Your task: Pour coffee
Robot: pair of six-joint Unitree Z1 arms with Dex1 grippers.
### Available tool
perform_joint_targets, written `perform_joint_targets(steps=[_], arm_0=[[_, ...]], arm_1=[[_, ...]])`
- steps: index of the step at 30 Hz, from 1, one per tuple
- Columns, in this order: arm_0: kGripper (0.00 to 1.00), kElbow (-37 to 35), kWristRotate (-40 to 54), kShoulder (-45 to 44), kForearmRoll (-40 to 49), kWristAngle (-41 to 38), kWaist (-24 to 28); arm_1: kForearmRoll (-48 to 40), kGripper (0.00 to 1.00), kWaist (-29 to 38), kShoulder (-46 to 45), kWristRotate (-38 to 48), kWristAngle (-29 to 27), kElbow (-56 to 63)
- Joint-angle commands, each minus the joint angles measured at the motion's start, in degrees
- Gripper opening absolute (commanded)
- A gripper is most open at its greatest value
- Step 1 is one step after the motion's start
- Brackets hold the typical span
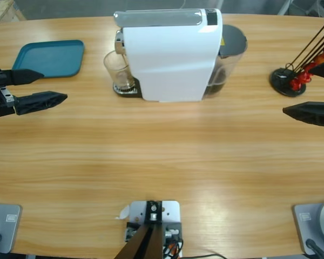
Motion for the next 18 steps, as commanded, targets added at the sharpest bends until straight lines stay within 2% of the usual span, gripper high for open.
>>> perform_joint_targets(steps=[1,18], arm_0=[[0.999,3.30,1.49,0.26,-2.69,-0.18,0.48],[1.000,4.89,1.43,-3.76,-3.08,2.99,0.48]], arm_1=[[-0.87,1.000,0.53,2.52,0.20,-1.02,1.18],[-3.89,1.000,0.53,2.13,0.45,-0.58,4.13]])
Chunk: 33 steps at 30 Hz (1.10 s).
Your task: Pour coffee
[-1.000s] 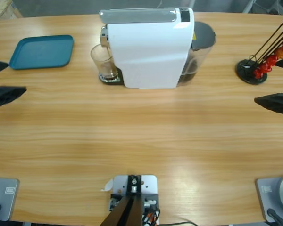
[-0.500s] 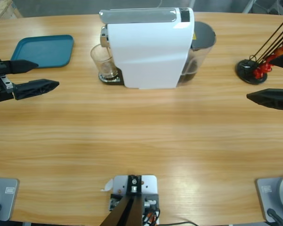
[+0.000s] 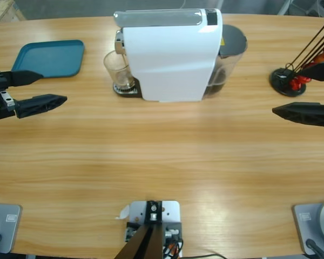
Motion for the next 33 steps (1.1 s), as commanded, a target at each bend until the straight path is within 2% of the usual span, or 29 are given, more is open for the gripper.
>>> perform_joint_targets(steps=[1,29,33], arm_0=[[1.000,2.66,-0.12,-2.61,-1.02,2.42,0.48],[1.000,2.64,2.06,-1.36,-1.56,0.17,0.46],[1.000,2.69,2.38,-0.64,-1.65,-2.22,0.37]], arm_1=[[-0.62,1.000,0.53,0.61,0.61,-0.30,1.96],[-0.35,1.000,0.53,1.32,0.83,-0.35,0.56],[-0.35,1.000,0.53,1.05,1.05,-0.40,0.61]])
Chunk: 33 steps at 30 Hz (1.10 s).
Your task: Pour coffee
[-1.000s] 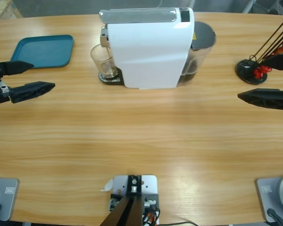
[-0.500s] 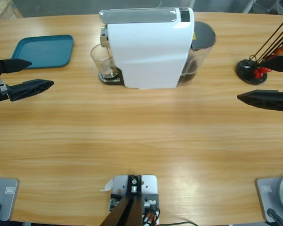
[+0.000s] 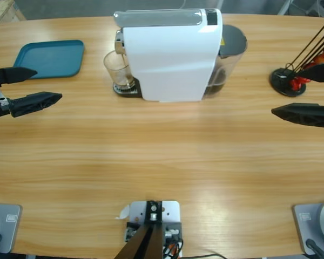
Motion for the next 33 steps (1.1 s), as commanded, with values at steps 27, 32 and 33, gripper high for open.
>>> perform_joint_targets(steps=[27,32,33], arm_0=[[1.000,2.66,2.56,1.76,-1.18,-5.80,0.21],[1.000,2.87,2.54,1.88,-1.27,-5.80,0.21],[1.000,2.97,2.47,1.87,-1.43,-5.80,0.11]], arm_1=[[-0.31,1.000,0.53,0.98,1.12,-0.65,0.19],[-0.40,1.000,0.53,0.98,1.12,-0.63,0.19],[-0.34,1.000,0.53,0.98,1.12,-0.58,0.19]])
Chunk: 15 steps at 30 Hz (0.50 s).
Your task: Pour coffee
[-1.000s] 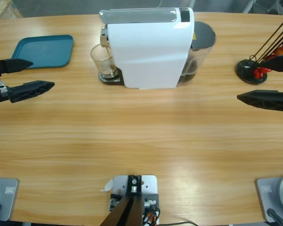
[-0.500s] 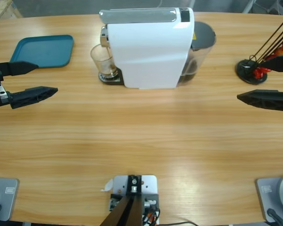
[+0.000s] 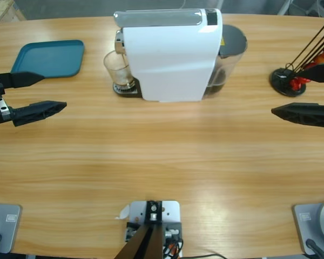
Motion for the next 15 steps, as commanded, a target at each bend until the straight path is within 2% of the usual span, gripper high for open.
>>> perform_joint_targets(steps=[1,15], arm_0=[[1.000,2.34,0.50,1.81,-0.93,-0.83,-0.22],[1.000,2.34,0.55,2.88,-1.21,-2.15,-0.58]], arm_1=[[-0.31,1.000,0.53,0.96,0.70,-0.58,0.21],[-0.31,1.000,0.53,1.31,0.70,-0.18,0.28]])
